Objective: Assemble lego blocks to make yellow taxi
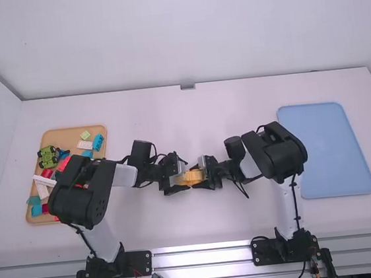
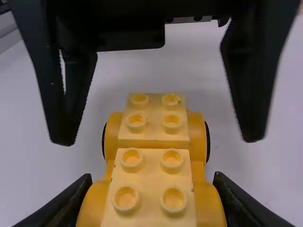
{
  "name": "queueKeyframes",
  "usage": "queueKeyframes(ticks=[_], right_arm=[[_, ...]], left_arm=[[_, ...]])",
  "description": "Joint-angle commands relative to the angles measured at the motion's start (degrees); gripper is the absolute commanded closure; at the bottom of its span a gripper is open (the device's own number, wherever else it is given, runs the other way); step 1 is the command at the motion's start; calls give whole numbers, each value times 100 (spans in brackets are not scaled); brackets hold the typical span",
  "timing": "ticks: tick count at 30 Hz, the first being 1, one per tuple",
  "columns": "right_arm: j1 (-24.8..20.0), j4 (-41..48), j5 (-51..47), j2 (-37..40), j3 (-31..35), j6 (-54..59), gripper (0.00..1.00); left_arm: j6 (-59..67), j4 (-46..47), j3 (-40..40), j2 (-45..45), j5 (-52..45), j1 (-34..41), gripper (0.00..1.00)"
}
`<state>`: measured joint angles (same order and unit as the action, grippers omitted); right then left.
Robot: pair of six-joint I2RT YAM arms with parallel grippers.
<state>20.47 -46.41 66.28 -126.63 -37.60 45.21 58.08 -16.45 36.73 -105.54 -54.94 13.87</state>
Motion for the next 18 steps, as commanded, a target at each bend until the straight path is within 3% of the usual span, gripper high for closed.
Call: queueKeyframes(ticks=[1, 10, 12, 13, 14, 17, 18], right_arm=[[20, 63, -138, -79, 17, 4, 42], [17, 57, -157, -79, 7, 7, 37], [13, 61, -157, -79, 7, -2, 37], [7, 61, -157, -79, 7, -17, 37], [9, 61, -155, -79, 7, -35, 37], [9, 57, -160, -79, 13, -37, 37], [7, 61, -157, -79, 13, -35, 37]], left_arm=[[-125, -39, 42, -59, -129, -55, 4], [-302, 293, 151, 459, -1014, -601, 1], [-299, 313, 140, 487, -1174, -678, 7], [-299, 315, 136, 485, -1189, -682, 16], [-297, 361, 114, 466, -1178, -667, 44], [-295, 398, 107, 389, -1139, -564, 83], [-295, 396, 107, 343, -1108, -509, 91]])
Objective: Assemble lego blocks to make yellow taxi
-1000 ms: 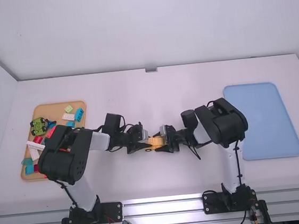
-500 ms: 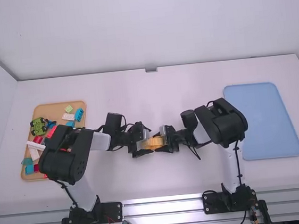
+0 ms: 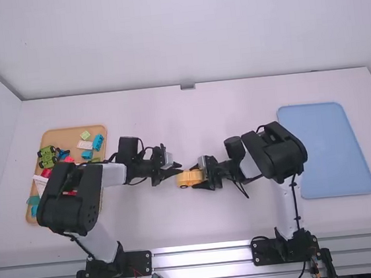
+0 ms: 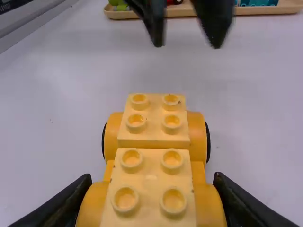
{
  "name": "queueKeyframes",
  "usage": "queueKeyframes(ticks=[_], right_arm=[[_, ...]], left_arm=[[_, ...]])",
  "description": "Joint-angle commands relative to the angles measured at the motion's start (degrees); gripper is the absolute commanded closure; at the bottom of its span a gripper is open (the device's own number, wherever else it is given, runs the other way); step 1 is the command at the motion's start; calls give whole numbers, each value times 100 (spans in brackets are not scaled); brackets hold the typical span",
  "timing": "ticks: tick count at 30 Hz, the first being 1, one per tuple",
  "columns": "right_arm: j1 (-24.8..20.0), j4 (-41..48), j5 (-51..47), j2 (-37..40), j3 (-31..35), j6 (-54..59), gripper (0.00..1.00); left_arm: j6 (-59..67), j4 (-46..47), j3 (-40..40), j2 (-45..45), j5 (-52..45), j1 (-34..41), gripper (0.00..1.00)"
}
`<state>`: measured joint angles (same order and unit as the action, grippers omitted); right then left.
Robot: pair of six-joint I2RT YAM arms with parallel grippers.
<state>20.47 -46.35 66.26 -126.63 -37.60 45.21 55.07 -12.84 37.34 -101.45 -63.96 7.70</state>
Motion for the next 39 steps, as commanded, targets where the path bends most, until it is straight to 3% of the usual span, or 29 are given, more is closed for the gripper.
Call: queueKeyframes(ticks=[1, 7, 10, 15, 28, 39], right_arm=[[9, 57, -157, -79, 13, -37, 37], [9, 55, -155, -79, 11, -35, 38], [13, 55, -155, -79, 11, -37, 48], [13, 57, -157, -79, 11, -35, 51], [13, 50, -155, -79, 11, -37, 51], [13, 35, -155, -79, 7, -37, 50]], left_arm=[[2, 44, 46, -87, -142, 146, 92], [2, -9, 9, -199, 219, 415, 98], [-4, -2, 11, -291, 409, 472, 98], [-22, 15, 9, -426, 466, 417, 98], [-17, 33, -238, -470, 953, 468, 98], [-282, -492, -752, -498, 1467, 511, 98]])
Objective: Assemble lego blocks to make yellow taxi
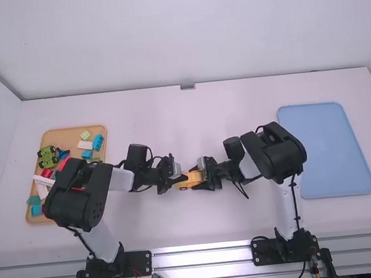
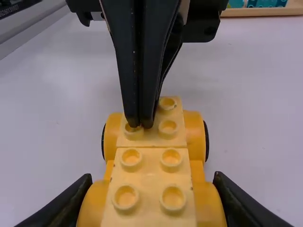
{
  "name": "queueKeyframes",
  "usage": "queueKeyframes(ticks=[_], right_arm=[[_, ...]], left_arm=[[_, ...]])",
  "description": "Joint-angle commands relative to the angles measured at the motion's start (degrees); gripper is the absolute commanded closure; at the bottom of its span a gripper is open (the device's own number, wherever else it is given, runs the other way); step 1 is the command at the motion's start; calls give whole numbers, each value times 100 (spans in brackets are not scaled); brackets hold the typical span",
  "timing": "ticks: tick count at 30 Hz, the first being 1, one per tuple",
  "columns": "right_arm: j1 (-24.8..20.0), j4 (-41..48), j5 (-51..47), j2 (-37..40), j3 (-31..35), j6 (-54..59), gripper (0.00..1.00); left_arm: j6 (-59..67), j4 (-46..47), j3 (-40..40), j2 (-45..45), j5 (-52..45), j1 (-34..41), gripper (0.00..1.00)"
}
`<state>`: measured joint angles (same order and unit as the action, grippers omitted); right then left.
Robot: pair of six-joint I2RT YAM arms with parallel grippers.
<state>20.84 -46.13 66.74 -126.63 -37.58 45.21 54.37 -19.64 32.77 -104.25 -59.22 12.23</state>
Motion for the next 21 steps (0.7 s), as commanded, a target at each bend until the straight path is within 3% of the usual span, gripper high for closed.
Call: queueKeyframes(ticks=[1, 4, 13, 21], right_arm=[[-24, 13, -205, -79, 4, -35, 50], [-24, 13, -205, -79, 4, -37, 50], [-24, 13, -203, -79, 4, -35, 50], [-35, 13, -205, -79, 2, -35, 50]], left_arm=[[-282, 177, -295, -225, 1143, 76, 98], [-492, 177, -295, -245, 1620, 151, 98], [-448, 529, -151, -306, 1792, 166, 98], [-446, 778, 219, -13, 1259, 83, 98]])
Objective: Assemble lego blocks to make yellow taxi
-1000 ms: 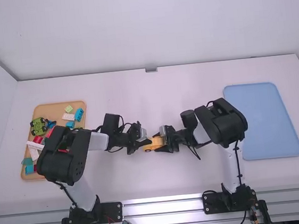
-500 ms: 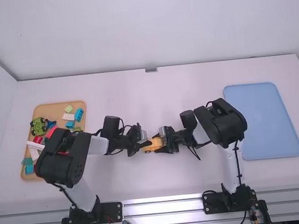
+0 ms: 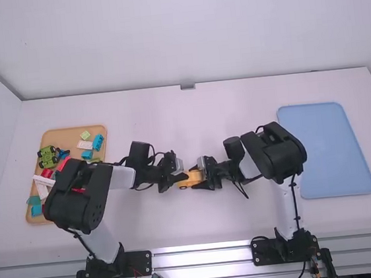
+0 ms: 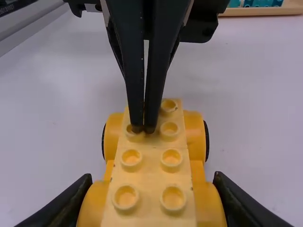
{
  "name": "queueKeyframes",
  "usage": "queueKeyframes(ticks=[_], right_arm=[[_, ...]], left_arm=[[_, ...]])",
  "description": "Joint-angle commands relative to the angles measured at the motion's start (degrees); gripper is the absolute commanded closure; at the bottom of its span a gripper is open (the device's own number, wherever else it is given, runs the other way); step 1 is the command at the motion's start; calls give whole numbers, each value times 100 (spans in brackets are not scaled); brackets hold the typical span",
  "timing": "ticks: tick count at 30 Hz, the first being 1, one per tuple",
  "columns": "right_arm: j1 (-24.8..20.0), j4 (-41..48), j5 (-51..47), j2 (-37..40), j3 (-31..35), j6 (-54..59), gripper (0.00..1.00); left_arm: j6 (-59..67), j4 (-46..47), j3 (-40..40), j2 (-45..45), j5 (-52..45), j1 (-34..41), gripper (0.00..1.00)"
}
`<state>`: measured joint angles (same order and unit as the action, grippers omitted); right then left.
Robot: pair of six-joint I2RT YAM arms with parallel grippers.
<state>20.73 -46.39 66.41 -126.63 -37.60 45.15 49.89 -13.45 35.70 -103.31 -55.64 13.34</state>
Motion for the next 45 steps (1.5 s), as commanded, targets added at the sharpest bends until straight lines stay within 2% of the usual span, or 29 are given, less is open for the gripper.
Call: queueKeyframes(ticks=[1, 8, 13, 14, 15, 16, 17, 18, 21, 23, 25, 26, 30, 33, 36, 38, 39, 43, 45], right_arm=[[-24, 37, -186, -79, 7, -28, 50], [-24, 37, -219, -79, 7, -28, 50], [-24, 33, -214, -79, 4, -26, 50], [-24, 22, -214, -79, 4, -31, 49], [-22, 20, -214, -79, 4, -31, 49], [-24, 22, -214, -79, 7, -26, 46], [-24, 20, -214, -76, 7, -26, 45], [-24, 22, -214, -76, 7, -28, 44], [-24, 20, -214, -76, 4, -31, 33], [-24, 20, -219, -76, 7, -28, 14], [-24, 28, -214, -70, 7, -33, 3], [-26, 46, -216, -61, 7, -37, 1], [-140, 81, -503, 94, 15, -745, 1], [-227, 177, -658, 393, 149, -859, 1], [-321, 448, -673, 892, 428, -490, 1], [-402, 780, -881, 1436, 691, -291, 1], [-407, 802, -909, 1475, 706, -284, 1], [-468, 1532, -1825, 2570, 1099, -286, 1], [-455, 1705, -2072, 2815, 1167, -286, 1]], left_arm=[[2, 306, 17, 52, 811, -20, 98], [-26, 1056, 522, 1073, 841, -46, 98], [-61, 1167, 645, 1694, 874, -122, 97], [-68, 1176, 645, 1867, 870, -175, 80], [-90, 1176, 645, 1906, 870, -184, 77], [-205, 1165, 645, 2013, 876, -216, 61], [-485, 1117, 645, 2157, 872, -271, 25], [-516, 1110, 645, 2170, 872, -278, 1], [-802, 1088, 645, 2385, 876, -433, 1], [-1014, 1095, 645, 2474, 979, -540, 1], [-1246, 1095, 643, 2511, 1047, -605, 1], [-1453, 1084, 645, 2529, 1045, -643, 1], [-2081, 1064, 640, 2542, 1147, -748, 1], [-2267, 1060, 640, 2542, 1558, -780, 1], [-2323, 1064, 640, 2542, 2065, -745, 1], [-2889, 984, 640, 2542, 2490, -748, 1], [-2942, 979, 640, 2542, 2522, -748, 1], [-3993, 793, 640, 2542, 3335, -745, 1], [-4236, 752, 640, 2542, 3569, -745, 1]])
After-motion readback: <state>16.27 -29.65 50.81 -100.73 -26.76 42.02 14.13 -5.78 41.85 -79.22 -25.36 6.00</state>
